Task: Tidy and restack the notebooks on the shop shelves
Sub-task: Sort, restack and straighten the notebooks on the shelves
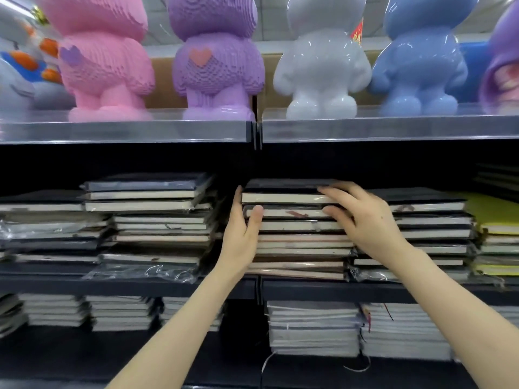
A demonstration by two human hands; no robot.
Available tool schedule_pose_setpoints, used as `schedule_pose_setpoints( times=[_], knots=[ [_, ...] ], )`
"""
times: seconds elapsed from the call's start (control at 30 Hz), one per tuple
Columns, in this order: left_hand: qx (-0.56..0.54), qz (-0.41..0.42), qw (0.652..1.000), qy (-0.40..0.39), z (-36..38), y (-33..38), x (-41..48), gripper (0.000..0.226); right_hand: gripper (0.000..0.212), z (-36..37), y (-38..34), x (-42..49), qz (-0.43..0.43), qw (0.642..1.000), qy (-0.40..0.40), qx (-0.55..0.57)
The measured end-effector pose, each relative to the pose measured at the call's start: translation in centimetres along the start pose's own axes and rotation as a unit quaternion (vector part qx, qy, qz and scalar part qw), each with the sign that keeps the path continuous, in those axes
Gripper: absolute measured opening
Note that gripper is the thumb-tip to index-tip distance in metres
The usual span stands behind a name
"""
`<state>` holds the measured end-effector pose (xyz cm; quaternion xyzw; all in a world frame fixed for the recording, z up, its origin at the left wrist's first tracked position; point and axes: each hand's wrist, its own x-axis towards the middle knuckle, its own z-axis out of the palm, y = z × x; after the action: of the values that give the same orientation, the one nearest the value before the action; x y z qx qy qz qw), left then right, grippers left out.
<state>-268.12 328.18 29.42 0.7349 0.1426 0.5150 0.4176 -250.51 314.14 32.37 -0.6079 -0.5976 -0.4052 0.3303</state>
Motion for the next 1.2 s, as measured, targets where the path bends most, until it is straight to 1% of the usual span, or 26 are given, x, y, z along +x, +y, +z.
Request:
schedule_pose_setpoints(
  times=[0.1, 0.23, 0.4, 0.5, 0.6, 0.67, 0.77, 0.83, 0.9, 0.97, 1.03, 1.07, 1.13, 1.2],
  knots=[
    [-0.005, 0.007, 1.000, 0.030, 0.8, -0.3, -0.1, 0.074, 0.037, -0.2, -0.3, 0.1, -0.003, 1.000, 0.015, 0.011],
    [0.048, 0.057, 0.995, 0.071, 1.0, -0.6, -0.5, 0.064, 0.035, -0.3, -0.3, 0.1, 0.015, 0.999, 0.020, 0.046],
    [0.053, 0.064, 0.994, 0.064, 0.8, -1.0, -0.2, 0.062, 0.035, -0.4, -0.1, 0.2, 0.009, 0.998, 0.012, 0.057],
    [0.066, 0.058, 0.994, 0.064, 0.7, -0.8, -0.1, 0.059, 0.035, -0.2, -0.2, 0.1, -0.001, 0.999, 0.027, 0.046],
    [0.074, 0.049, 0.995, 0.054, 0.7, -0.6, 0.1, 0.066, 0.033, 0.1, -0.5, 0.1, -0.008, 0.999, 0.043, 0.023],
    [0.075, 0.034, 0.995, 0.054, 0.6, -0.7, 0.1, 0.066, 0.033, 0.2, -0.7, 0.1, -0.010, 0.999, 0.046, 0.021],
    [0.072, 0.021, 0.996, 0.043, 0.5, -0.4, -0.1, 0.063, 0.035, 0.0, -0.8, 0.2, -0.010, 0.999, 0.033, 0.020],
    [0.076, 0.030, 0.996, 0.033, 0.1, -0.1, -0.4, 0.059, 0.037, -0.2, -0.8, 0.2, -0.002, 1.000, 0.017, 0.019],
    [0.086, 0.040, 0.995, 0.021, -0.7, 0.2, -0.9, 0.063, 0.039, -0.1, -0.9, 0.2, 0.003, 1.000, 0.013, -0.011],
    [0.118, 0.058, 0.991, 0.014, -1.8, 0.5, -2.0, 0.066, 0.036, 0.1, -1.4, -0.3, 0.002, 0.994, 0.035, -0.105],
    [0.185, 0.105, 0.977, 0.023, -3.7, 0.7, -3.6, 0.063, 0.031, 0.3, -2.7, -1.0, 0.006, 0.983, 0.070, -0.167],
    [0.236, 0.139, 0.961, 0.037, -4.9, 0.6, -4.3, 0.060, 0.029, 0.5, -3.8, -1.4, 0.004, 0.981, 0.088, -0.173],
    [0.335, 0.209, 0.914, 0.092, -7.8, 0.3, -5.3, 0.049, 0.026, 1.3, -6.5, -1.8, -0.015, 0.981, 0.120, -0.154],
    [0.387, 0.233, 0.876, 0.169, -11.0, 0.1, -5.5, 0.041, 0.026, 2.6, -9.2, -1.5, -0.043, 0.986, 0.113, -0.117]
  ],
)
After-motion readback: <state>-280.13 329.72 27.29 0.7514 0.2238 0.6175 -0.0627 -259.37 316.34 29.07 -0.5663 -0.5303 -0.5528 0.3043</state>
